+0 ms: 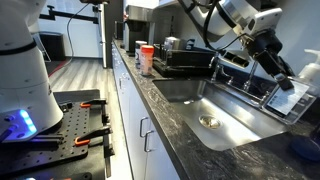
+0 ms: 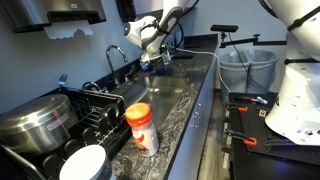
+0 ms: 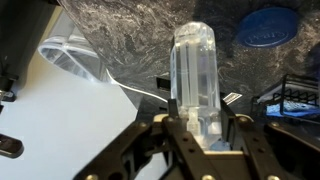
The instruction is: Remove the clear sanitizer bottle from the blue object, put it closer to the edge of the sink and push its pump downwards
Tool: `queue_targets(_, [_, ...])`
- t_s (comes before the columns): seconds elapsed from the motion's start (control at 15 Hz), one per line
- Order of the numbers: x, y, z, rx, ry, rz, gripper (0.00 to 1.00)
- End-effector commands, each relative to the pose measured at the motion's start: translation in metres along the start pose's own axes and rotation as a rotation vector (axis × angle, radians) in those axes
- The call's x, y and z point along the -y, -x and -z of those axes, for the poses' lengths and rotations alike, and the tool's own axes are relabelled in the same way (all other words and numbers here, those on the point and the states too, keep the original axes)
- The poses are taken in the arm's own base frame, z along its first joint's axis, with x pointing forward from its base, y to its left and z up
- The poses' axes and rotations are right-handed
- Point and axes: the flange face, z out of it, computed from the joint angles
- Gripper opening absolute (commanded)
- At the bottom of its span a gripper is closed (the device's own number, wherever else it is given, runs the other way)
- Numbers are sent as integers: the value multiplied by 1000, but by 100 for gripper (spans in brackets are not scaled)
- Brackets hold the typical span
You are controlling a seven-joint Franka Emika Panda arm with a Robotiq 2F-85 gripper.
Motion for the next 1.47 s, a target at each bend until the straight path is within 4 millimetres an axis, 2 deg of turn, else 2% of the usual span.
queue_targets(0.0, [-1, 0, 1, 1, 0, 1, 41])
queue_targets(0.07, [-1, 0, 1, 2, -1, 2, 41])
queue_targets(0.13, [-1, 0, 1, 2, -1, 3, 16])
queue_targets(0.47, [-11, 24, -4, -81, -12, -16, 16])
queue_targets(0.93, [-37, 68, -26, -134, -3, -97, 16])
queue_targets(1.13, [-48, 76, -30, -120, -12, -147, 16])
queue_targets(1.4, [-63, 72, -32, -103, -94, -241, 16])
